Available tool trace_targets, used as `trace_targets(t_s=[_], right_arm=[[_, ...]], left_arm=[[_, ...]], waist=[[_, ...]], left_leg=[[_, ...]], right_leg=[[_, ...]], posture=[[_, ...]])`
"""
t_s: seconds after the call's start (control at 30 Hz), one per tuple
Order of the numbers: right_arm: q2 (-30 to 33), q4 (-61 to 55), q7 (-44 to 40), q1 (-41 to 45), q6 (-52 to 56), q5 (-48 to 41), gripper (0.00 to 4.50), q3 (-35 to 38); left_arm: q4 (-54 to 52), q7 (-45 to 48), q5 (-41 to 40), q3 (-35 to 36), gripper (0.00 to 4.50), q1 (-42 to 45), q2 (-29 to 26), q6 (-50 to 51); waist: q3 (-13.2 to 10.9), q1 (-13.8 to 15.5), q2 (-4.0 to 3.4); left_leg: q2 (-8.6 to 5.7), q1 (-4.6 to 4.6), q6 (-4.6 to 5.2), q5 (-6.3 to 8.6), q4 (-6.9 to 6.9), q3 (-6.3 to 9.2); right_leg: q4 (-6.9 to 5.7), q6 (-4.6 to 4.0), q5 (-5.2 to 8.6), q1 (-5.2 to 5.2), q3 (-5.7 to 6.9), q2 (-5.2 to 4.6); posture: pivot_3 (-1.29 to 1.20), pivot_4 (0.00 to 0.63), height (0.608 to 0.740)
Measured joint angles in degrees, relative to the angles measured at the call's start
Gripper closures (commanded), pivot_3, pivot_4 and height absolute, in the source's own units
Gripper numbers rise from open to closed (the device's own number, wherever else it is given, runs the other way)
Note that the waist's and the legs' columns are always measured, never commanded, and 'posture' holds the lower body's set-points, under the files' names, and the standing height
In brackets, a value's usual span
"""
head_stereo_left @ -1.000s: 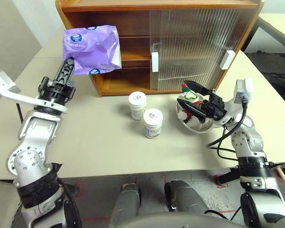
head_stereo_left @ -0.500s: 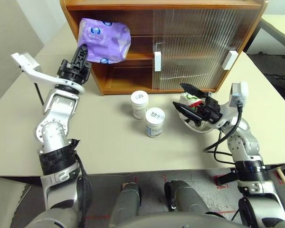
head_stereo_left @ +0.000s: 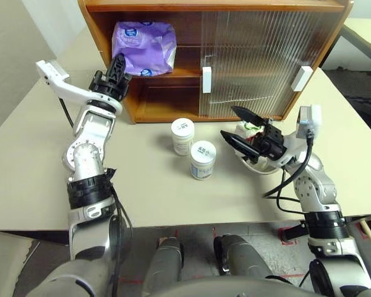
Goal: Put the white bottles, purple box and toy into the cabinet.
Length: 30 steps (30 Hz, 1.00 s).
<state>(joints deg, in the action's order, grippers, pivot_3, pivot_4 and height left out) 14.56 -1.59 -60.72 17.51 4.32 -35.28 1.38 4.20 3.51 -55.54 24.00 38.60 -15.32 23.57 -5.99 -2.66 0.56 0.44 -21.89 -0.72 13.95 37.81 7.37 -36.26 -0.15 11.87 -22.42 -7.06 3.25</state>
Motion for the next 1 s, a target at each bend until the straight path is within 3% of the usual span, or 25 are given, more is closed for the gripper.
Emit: trace_targets(t_s=[0.1,0.2,0.57,0.73,0.87,1.0], right_arm=[[-0.2,-0.7,0.4,-0.4,0.4,-0.1,0.0,-0.3],[-0.4,-1.4,0.6,-0.9,0.4,-0.1,0.0,-0.5],[-0.6,-1.8,0.1,-1.1,0.4,-0.1,0.0,-0.5],[-0.9,-1.8,-0.1,-1.1,0.4,-0.1,0.0,-0.7],[-0.9,-1.8,0.0,-1.3,0.4,-0.1,0.0,-0.8],[-1.0,-1.8,0.0,-1.5,0.6,-0.1,0.0,-1.6]], left_arm=[[3.6,1.0,2.1,-0.4,4.47,2.9,0.7,-1.0],[6.5,1.4,3.7,-0.5,3.8,4.2,0.9,-1.2],[4.7,2.0,3.3,-0.4,0.01,4.8,2.6,2.8],[-1.6,2.9,3.0,-1.8,0.01,-0.3,0.6,7.3],[-6.7,4.1,4.2,-3.2,0.91,-4.3,-1.2,8.4],[-9.5,5.9,4.2,-3.6,2.36,-5.7,-3.1,9.4]], waist=[[0.0,-0.1,0.0],[0.0,-0.3,0.0],[0.0,-0.4,0.01],[0.0,-0.4,0.0],[0.0,-0.3,0.02],[0.0,-0.1,0.02]], left_leg=[[-0.04,0.0,0.03,0.02,0.0,-0.02],[-0.04,-0.01,0.05,0.03,-0.01,-0.03],[-0.08,-0.01,0.13,0.04,0.04,-0.13],[-0.06,0.02,0.13,0.04,0.05,-0.14],[-0.06,0.01,0.12,0.03,0.08,-0.1],[-0.03,0.02,0.12,0.01,0.08,-0.04]], right_leg=[[0.02,0.1,0.05,0.0,-0.01,-0.02],[0.04,0.19,0.1,0.0,-0.01,0.0],[0.05,0.35,0.14,0.04,-0.03,0.01],[0.04,0.37,0.15,0.05,-0.03,0.02],[0.03,0.36,0.14,0.04,-0.02,0.02],[0.01,0.35,0.13,0.07,-0.02,-0.01]], posture=[[-0.12,0.099,0.74],[-0.13,0.096,0.74],[-0.11,0.1,0.74],[-0.11,0.104,0.74],[-0.1,0.107,0.74],[-0.1,0.11,0.74]])
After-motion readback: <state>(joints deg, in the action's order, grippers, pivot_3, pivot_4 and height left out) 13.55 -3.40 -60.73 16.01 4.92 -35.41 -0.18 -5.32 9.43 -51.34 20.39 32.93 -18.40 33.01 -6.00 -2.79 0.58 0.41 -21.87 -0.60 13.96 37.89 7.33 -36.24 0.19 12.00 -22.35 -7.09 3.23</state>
